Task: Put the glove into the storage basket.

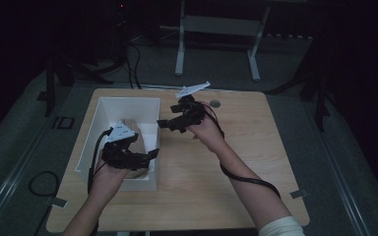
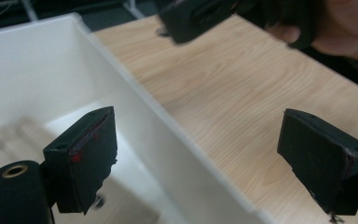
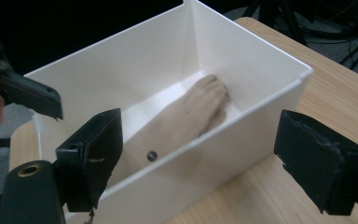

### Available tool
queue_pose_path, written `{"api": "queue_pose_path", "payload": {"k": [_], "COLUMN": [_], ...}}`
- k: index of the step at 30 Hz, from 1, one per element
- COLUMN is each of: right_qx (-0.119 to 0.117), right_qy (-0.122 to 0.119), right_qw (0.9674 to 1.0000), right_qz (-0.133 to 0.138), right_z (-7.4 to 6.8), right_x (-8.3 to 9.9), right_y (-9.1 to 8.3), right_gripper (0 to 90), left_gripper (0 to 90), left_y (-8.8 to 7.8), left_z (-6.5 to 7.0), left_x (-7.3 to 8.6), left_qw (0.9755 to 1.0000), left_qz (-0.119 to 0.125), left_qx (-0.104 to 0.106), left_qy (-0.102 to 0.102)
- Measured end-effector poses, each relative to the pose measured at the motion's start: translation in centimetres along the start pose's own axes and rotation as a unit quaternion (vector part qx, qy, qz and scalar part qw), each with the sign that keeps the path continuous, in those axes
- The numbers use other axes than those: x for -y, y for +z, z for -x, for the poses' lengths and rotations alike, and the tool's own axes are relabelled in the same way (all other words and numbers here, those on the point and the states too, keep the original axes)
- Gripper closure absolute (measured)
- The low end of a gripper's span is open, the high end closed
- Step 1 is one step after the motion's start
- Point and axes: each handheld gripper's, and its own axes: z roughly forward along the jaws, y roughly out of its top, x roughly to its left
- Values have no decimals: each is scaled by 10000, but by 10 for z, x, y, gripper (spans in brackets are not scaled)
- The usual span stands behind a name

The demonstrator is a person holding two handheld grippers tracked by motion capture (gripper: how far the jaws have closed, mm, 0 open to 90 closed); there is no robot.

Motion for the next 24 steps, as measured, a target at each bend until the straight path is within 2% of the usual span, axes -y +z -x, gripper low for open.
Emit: {"api": "queue_pose_path", "payload": {"k": [2,4,8,13,15,18,21,24], "right_qx": [49,61,117,231,252,265,322,354], "right_qy": [-16,-15,-22,-3,16,81,99,183], "right_qw": [10000,10000,9999,9997,9997,9996,9994,9992], "right_qz": [-7,31,71,14,21,10,-17,-33], "right_z": [2,3,6,13,14,19,23,28], "right_x": [4,8,19,35,39,54,65,76], "right_y": [-8,-14,-28,-40,-42,-49,-52,-55], "right_gripper": [153,152,152,151,151,151,151,151], "left_gripper": [124,124,124,124,124,123,124,124], "left_y": [3,8,17,28,31,40,47,54], "left_z": [8,16,33,51,54,64,70,75], "left_x": [-5,-10,-14,-17,-17,-17,-16,-14], "left_qw": [9999,9994,9982,9964,9962,9948,9938,9926], "left_qz": [45,75,63,72,83,34,-19,-33], "left_qx": [96,326,551,630,655,675,702,819], "left_qy": [67,37,239,564,575,763,863,894]}}
